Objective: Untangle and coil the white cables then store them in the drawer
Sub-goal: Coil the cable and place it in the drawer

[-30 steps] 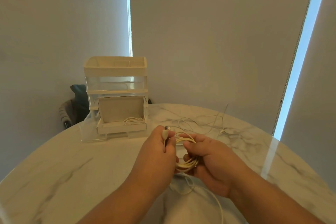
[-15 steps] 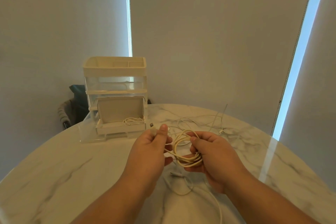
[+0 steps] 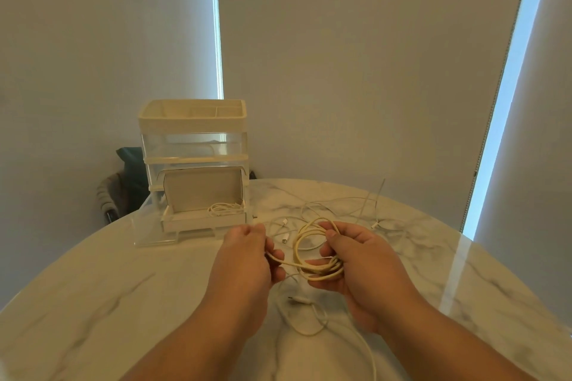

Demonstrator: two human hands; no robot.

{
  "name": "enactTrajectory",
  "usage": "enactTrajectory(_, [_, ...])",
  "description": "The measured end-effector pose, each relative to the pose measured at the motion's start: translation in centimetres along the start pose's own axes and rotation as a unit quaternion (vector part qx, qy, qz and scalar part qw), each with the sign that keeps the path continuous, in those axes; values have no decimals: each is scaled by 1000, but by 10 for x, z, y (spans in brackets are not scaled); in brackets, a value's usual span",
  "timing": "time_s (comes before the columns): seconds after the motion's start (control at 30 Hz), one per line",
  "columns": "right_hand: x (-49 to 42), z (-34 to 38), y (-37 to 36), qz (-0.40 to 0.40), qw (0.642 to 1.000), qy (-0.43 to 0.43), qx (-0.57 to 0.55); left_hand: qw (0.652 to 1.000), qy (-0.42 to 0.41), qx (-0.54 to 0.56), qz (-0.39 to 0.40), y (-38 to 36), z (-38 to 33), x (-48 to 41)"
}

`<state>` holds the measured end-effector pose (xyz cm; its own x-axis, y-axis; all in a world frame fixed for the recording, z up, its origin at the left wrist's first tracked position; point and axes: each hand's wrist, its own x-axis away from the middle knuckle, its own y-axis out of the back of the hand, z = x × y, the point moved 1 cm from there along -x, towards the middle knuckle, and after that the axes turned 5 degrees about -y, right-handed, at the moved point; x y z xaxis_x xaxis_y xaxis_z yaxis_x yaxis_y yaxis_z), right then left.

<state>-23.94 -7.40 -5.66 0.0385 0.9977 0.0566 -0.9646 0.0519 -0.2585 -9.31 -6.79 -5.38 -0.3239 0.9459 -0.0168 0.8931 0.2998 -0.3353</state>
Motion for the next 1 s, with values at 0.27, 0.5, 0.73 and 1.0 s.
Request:
enactTrajectory(0.27, [2, -1, -1, 9, 999, 14, 39, 981, -26, -160, 104, 1, -2, 7])
enactTrajectory(0.5, [1, -6, -2, 15, 998, 20, 65, 934, -84, -301, 173, 1, -5, 14])
enactTrajectory(0.73, [0, -7, 0, 48, 996, -17, 78, 959, -112, -188, 182, 0, -6, 15])
enactTrajectory(1.0, [6, -5, -1, 96, 990, -57, 90, 889, -288, -330, 135, 5, -6, 9])
